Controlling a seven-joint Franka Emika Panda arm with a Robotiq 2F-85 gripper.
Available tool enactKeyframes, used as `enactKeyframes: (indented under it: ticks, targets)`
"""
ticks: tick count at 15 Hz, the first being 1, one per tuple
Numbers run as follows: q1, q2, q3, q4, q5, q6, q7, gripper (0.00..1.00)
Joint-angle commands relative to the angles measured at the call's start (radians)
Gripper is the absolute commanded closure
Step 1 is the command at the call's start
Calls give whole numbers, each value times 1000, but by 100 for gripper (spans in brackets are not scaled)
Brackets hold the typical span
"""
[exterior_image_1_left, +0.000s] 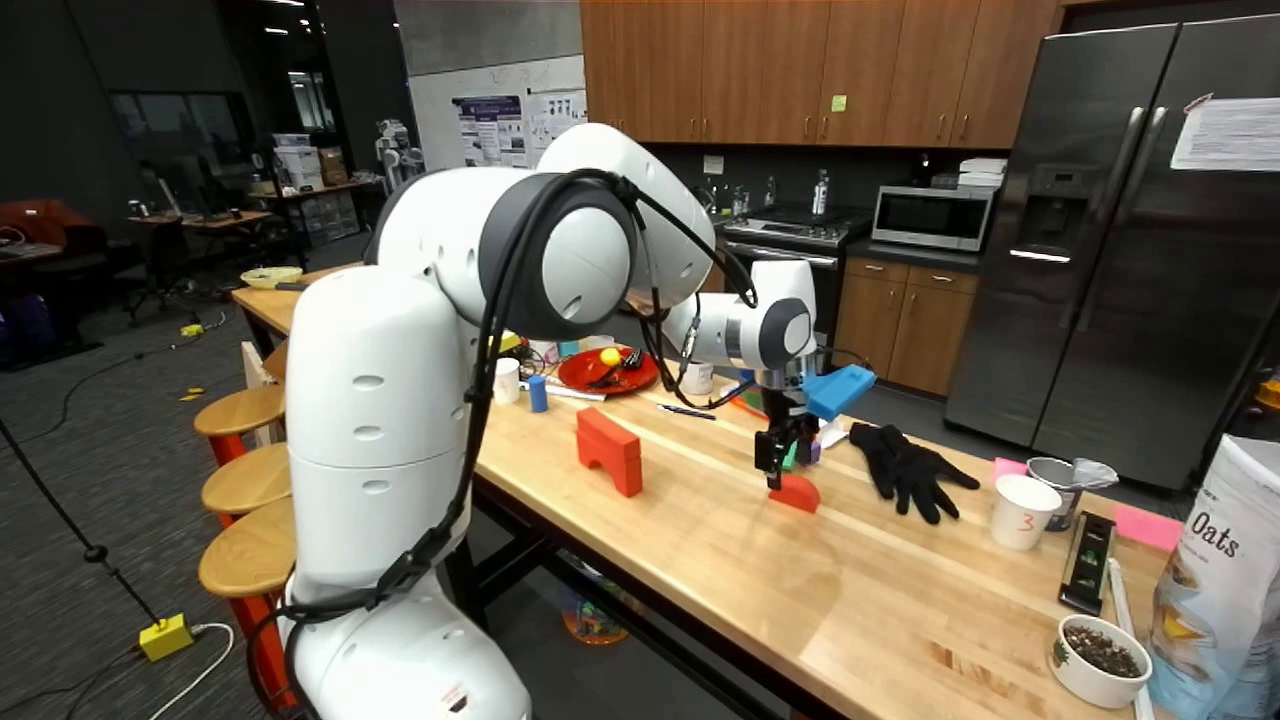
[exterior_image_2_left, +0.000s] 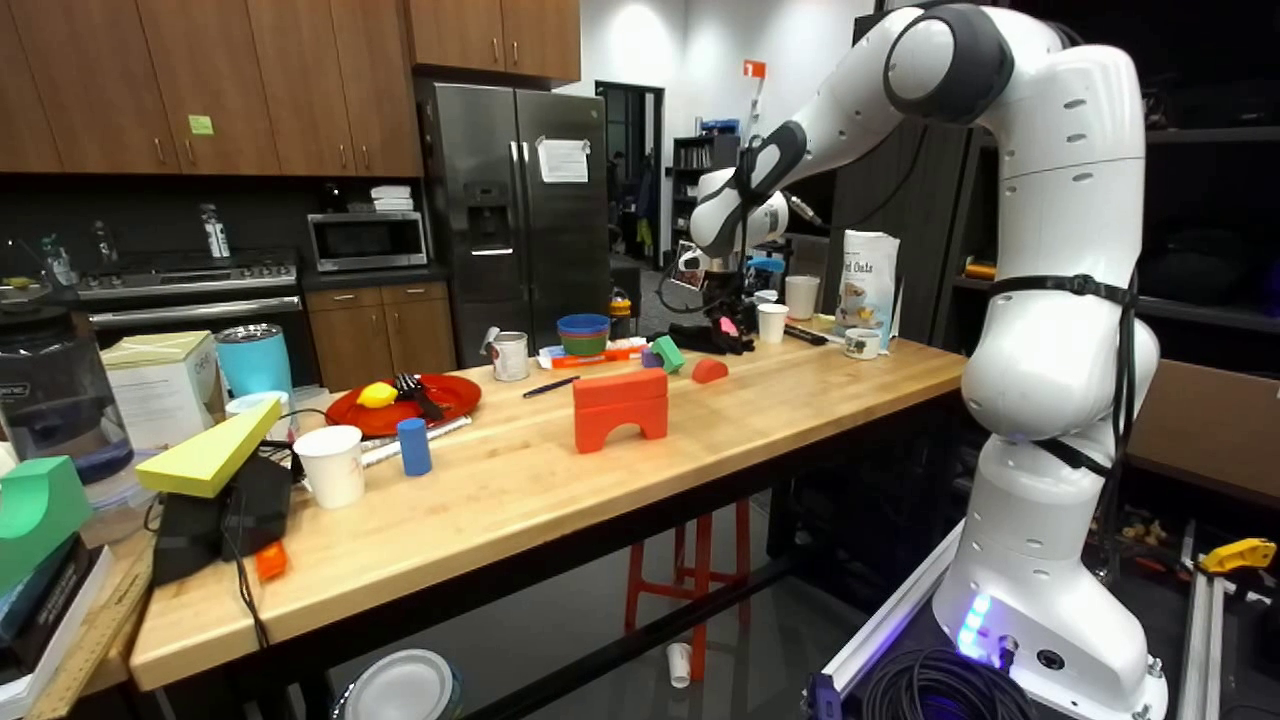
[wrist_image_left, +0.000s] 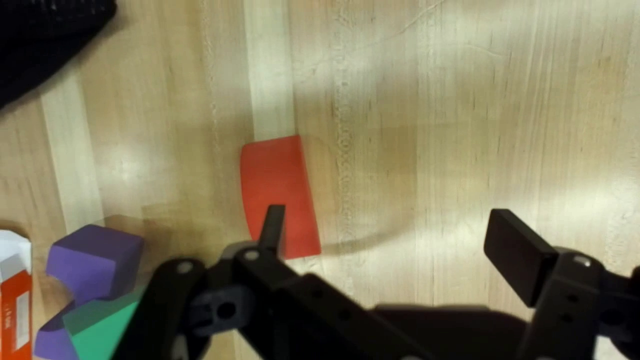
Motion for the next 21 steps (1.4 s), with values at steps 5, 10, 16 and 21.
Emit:
enactKeyframes:
  ticks: [5,10,16,21]
  targets:
    - [-3,48,-6,-7,5,141,7,0]
    - [-8,88,3,-7,19,212,4,0]
    - [-13,117,17,-3,39,260,-2,0]
    - [-14,129,34,2,71,266,-5,0]
